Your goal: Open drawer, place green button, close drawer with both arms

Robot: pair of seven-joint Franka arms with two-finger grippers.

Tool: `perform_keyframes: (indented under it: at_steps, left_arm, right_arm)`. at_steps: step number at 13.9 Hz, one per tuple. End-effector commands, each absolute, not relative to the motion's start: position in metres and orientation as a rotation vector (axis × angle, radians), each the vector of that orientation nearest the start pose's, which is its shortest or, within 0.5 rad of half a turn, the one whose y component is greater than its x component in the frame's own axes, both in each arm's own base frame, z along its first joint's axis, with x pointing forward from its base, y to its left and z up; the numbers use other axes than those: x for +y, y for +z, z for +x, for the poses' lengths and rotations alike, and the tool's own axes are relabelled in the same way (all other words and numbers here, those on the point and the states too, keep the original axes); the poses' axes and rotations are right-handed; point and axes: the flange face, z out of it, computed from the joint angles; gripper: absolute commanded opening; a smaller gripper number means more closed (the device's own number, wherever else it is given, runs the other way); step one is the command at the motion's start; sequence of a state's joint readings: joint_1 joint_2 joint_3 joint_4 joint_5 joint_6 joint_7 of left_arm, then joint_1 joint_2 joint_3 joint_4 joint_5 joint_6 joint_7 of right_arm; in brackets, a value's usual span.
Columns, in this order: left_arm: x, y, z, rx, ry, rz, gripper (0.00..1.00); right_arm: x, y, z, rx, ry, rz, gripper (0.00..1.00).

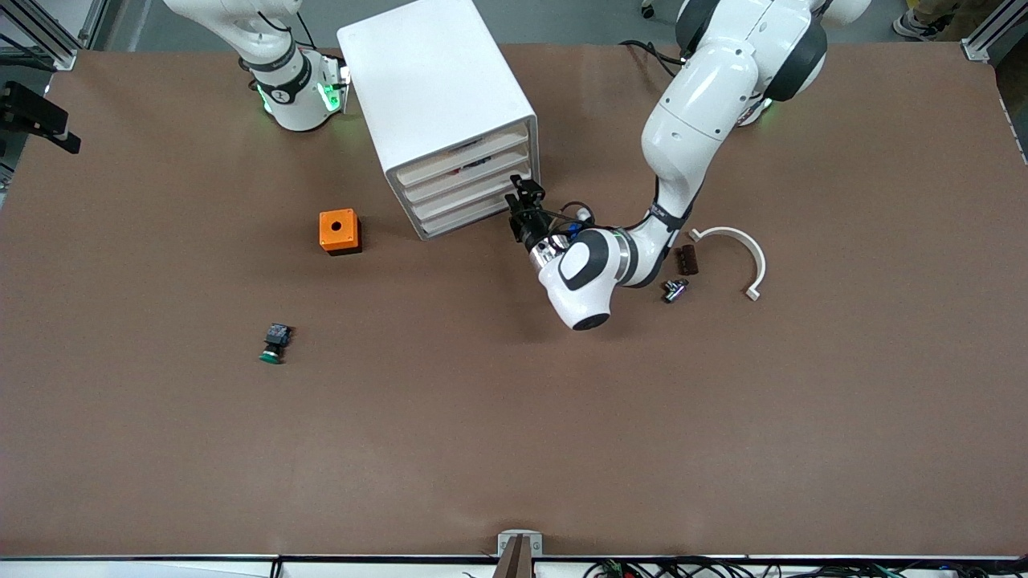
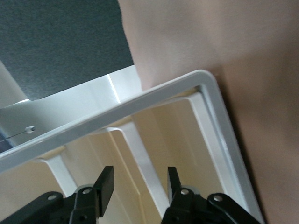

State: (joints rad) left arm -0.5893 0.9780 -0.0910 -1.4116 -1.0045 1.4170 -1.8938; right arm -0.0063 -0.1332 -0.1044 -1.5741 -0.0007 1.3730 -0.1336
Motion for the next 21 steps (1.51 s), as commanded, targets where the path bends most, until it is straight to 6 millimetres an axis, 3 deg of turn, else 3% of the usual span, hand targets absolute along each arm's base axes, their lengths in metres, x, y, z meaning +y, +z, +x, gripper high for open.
perform_keyframes:
  at_steps: [1, 5, 9, 12, 14, 17, 18, 20, 21]
  left_arm:
    - [-0.477, 0.128, 0.427, -1.501, 1.59, -1.38, 0.53]
    - [-0.475, 0.113, 0.423, -1.512, 1.569, -1.324, 0.53]
    - [-0.487, 0.112, 0.407, -1.486, 1.541, -1.322, 0.5]
    - [-0.493, 0.113, 0.4, -1.479, 1.52, -1.31, 0.41]
    - [-0.496, 0.113, 0.396, -1.473, 1.511, -1.316, 0.26]
    - [-0.495, 0.113, 0.398, -1.475, 1.514, -1.316, 0.09]
    - [-0.494, 0.113, 0.398, -1.476, 1.512, -1.317, 0.08]
    - [-0.492, 0.112, 0.401, -1.481, 1.513, -1.316, 0.08]
    - [-0.489, 0.109, 0.402, -1.486, 1.512, -1.306, 0.09]
  right_arm:
    - [-0.057, 0.683, 0.482, -0.044, 0.083, -3.105, 1.0]
    - [-0.058, 0.683, 0.487, -0.039, 0.067, -3.097, 1.0]
    - [-0.061, 0.677, 0.496, -0.034, 0.08, -3.115, 1.0]
    - [-0.063, 0.623, 0.529, -0.028, 0.248, -3.101, 1.0]
    - [-0.063, 0.622, 0.532, -0.059, 0.236, -3.115, 1.0]
    - [-0.072, 0.6, 0.549, -0.076, 0.26, -3.139, 1.0]
    - [-0.082, 0.57, 0.562, -0.053, 0.341, -3.12, 1.0]
    - [-0.089, 0.562, 0.571, -0.04, 0.31, -3.135, 1.0]
    - [-0.091, 0.545, 0.578, -0.033, 0.353, -3.123, 1.0]
